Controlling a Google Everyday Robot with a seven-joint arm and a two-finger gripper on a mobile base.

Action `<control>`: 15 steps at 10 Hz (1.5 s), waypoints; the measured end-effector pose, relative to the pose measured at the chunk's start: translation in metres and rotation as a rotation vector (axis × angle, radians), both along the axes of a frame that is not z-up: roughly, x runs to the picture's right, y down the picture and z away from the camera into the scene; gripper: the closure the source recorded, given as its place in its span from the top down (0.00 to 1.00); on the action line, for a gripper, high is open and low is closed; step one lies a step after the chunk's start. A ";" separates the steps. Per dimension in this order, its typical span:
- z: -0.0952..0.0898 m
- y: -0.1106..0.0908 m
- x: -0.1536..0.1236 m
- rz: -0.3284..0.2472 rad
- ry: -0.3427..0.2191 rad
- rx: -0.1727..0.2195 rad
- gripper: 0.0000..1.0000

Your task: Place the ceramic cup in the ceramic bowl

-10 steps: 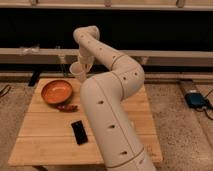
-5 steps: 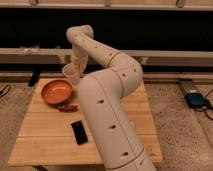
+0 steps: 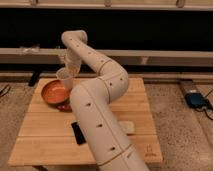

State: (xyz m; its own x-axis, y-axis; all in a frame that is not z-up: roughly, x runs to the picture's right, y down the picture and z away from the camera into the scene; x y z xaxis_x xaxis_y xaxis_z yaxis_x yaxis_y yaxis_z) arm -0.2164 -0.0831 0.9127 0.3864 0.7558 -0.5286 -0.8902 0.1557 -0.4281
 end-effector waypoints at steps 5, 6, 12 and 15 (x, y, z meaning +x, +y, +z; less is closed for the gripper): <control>-0.014 0.024 -0.029 -0.059 -0.070 -0.028 0.14; -0.011 0.031 -0.029 -0.072 -0.073 -0.040 0.27; 0.011 0.049 -0.033 -0.109 -0.081 -0.082 0.80; 0.008 0.052 -0.034 -0.123 -0.095 -0.092 0.80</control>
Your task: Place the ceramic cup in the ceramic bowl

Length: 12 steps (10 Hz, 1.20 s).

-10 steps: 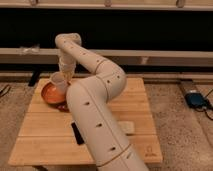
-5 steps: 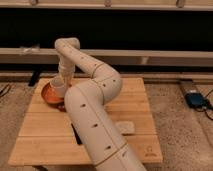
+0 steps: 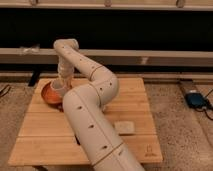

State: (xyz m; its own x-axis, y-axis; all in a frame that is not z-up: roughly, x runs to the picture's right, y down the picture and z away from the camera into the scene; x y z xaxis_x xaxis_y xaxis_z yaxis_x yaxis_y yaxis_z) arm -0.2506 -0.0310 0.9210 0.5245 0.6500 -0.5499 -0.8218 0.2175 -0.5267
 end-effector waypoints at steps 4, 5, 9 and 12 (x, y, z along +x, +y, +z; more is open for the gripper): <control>-0.022 0.000 -0.002 -0.004 -0.038 0.016 0.80; -0.032 0.000 0.003 0.000 -0.039 0.026 0.80; -0.085 -0.008 0.042 0.017 -0.015 0.085 0.80; -0.123 -0.013 0.080 0.024 0.021 0.135 0.80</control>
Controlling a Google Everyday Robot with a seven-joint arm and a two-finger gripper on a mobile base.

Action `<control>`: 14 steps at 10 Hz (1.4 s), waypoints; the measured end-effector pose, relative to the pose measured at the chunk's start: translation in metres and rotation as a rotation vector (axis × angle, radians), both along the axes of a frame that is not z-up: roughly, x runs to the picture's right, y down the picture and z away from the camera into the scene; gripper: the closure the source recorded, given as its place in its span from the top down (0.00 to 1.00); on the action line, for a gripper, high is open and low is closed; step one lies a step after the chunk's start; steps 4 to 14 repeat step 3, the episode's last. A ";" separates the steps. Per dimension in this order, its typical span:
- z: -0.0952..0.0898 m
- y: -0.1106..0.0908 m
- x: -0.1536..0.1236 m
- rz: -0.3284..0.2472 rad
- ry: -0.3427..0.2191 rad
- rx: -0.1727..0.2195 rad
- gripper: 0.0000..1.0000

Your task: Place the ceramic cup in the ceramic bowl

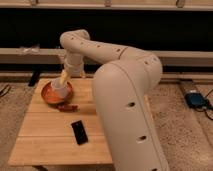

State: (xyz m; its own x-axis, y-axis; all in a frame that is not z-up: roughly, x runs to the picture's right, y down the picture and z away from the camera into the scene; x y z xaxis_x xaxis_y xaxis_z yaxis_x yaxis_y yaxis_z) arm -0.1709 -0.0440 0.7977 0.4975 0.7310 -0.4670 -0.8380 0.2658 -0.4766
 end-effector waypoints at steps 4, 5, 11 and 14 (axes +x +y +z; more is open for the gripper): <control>-0.006 0.001 -0.002 -0.004 -0.004 0.005 0.80; -0.006 0.001 -0.002 -0.004 -0.004 0.005 0.80; -0.006 0.001 -0.002 -0.004 -0.004 0.005 0.80; -0.006 0.001 -0.002 -0.004 -0.004 0.005 0.80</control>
